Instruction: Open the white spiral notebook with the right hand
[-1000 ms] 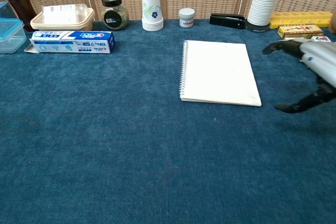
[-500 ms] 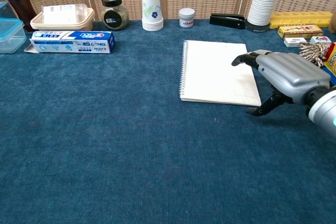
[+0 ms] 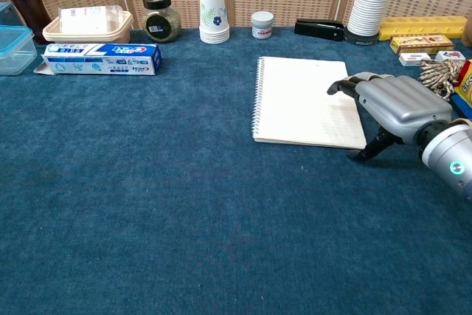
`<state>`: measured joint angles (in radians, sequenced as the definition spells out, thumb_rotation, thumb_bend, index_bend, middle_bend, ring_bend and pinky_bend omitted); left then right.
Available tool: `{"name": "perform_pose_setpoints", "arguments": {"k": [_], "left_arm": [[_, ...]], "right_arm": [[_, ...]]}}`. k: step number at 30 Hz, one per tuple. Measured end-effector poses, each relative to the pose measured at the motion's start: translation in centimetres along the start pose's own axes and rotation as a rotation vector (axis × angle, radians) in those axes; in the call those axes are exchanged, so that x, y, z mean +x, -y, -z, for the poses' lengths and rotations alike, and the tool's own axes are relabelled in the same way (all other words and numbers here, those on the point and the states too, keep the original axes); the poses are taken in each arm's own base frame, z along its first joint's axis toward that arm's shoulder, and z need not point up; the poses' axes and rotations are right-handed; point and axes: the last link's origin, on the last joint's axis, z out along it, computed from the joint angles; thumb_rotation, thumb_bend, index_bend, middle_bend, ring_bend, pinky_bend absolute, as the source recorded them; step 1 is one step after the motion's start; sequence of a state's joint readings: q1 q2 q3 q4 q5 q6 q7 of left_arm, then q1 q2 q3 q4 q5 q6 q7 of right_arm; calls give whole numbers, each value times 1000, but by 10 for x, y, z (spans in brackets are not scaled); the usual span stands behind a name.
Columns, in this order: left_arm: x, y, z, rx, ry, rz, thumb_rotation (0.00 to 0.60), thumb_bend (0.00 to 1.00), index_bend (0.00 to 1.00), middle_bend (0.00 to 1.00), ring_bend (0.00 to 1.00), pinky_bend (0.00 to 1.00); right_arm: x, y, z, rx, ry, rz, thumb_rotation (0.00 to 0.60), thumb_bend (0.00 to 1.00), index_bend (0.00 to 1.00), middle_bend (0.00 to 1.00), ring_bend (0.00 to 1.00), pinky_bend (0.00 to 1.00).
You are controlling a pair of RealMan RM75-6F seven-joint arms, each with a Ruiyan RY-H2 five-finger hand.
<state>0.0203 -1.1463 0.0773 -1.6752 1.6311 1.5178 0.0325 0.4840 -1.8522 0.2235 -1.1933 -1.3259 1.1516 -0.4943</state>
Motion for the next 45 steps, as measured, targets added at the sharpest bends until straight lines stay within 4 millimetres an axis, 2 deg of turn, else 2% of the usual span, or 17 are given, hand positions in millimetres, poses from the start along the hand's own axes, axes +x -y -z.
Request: {"name": "perform_pose_setpoints", "arguments": {"k": [21,34,45], "left_arm": [[0,-1,1,1,-4,-1,600,243,173,56,8,0],[0,1,5,7,-6,6,600,243,173,56,8,0],[-1,2,9,11,-10,15,600,244,173,55,8,0]], "right_arm": [[2,-17,-8,-4,-51,61,600,196,151,175,91,151],[-5,-30,-6,-7,-205,4,600,198,154,176,132,146],[-5,-24,-13,-11,-336,-44,600,193,154,176,165,146]]}}
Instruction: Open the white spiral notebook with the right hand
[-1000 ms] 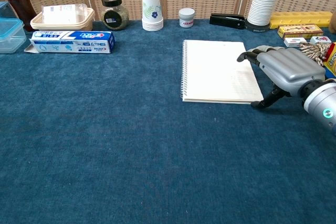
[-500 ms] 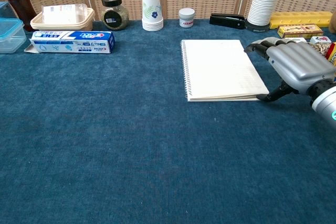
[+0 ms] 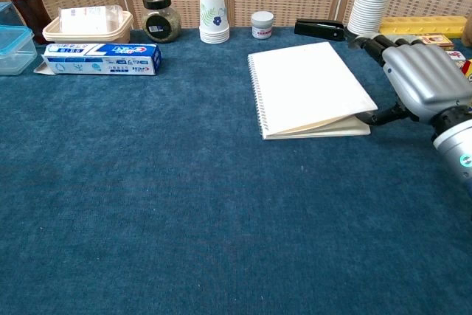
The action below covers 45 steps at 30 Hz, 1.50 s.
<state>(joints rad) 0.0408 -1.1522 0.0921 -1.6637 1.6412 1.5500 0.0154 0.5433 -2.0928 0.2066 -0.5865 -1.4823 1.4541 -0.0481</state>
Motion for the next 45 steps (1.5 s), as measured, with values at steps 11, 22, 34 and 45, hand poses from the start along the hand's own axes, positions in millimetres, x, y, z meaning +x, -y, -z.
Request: {"name": "perform_pose_setpoints", "arguments": {"k": [11,22,34,45], "left_arm": [[-2,1,3,4,0,9,600,243,173,54,8,0],[-2,3,5,4,-2,15,600,244,173,53,8,0],[-3,7,8,19,-5,25,600,243,173,54,8,0],[-6,10,11,20,2,39,600,244,173,53,8,0]], "right_arm": [[7,22,-17,23,-55,-54,600,173,150,176,175,152],[26,58,-35,47,-52,-109,600,159,134,164,172,153],[64,117,-59,122,-16,-118,600,158,43,97,92,152],[75,163,-58,171,44,-170,600,155,7,71,61,152]]}}
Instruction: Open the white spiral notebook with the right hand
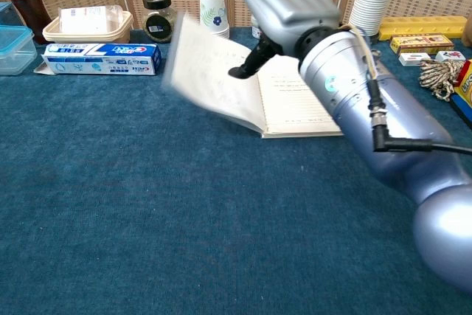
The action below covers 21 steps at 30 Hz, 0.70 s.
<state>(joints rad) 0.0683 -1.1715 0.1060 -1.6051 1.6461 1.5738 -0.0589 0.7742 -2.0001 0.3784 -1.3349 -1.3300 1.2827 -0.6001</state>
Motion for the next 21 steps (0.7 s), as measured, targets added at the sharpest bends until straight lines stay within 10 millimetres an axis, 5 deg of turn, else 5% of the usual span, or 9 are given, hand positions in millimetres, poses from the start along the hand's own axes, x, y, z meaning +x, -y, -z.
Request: {"name": "perform_pose_setpoints", "arguments": {"k": [9,21], "left_arm": [[3,6,5,17,-9,-1,600,244,173,53,8,0],[1,9,2,22,14,-20,600,243,173,56,8,0]], "right_arm": [[-6,3,7,-3,13,38,600,153,5,70,55,152],[12,-58,41,-102,52,125,600,163,42,104,46,152]]}}
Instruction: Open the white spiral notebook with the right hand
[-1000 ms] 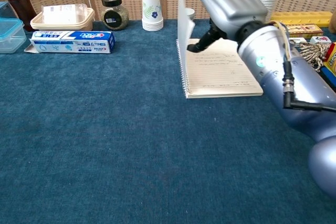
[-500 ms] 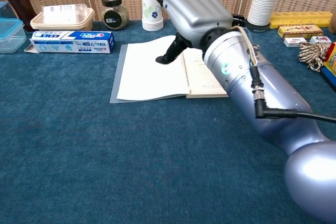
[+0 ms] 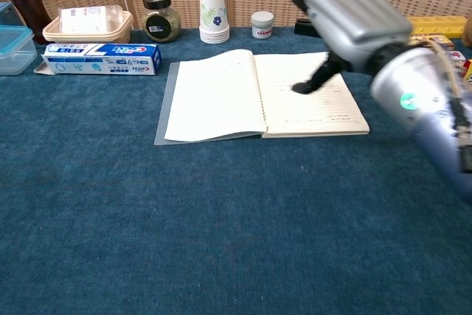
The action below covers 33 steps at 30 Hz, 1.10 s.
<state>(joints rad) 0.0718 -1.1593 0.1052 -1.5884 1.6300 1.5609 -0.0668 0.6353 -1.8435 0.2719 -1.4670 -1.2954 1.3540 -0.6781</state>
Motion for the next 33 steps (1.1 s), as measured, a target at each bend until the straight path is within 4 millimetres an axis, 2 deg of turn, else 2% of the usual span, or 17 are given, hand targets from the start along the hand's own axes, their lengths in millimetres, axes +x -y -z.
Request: {"name": "perform_pose_setpoints", "arguments": {"k": [9,14,22,28,33], "left_arm": [[-3,4,-2,22,24,-3,600,243,175,60,8,0],[-3,7,2,45,38,-17,600,243,186,64,8,0],[-5,15,18,97,57,-28,600,244,189,65,8,0],[-7,20,24,121,53,-39,600,243,188,65,8,0],[-8,16,21,106,47,-37,600,244,188,64,8,0]], "right_arm": [[9,-52,53,-51,12,8,600,173,69,131,57,153],[16,-80,92,-96,32,-21,600,175,120,190,75,153],[29,-125,156,-201,61,32,600,177,137,195,91,153],[38,-146,193,-288,76,47,600,177,138,194,91,152],[44,-155,212,-331,78,43,600,180,139,194,91,152]]}}
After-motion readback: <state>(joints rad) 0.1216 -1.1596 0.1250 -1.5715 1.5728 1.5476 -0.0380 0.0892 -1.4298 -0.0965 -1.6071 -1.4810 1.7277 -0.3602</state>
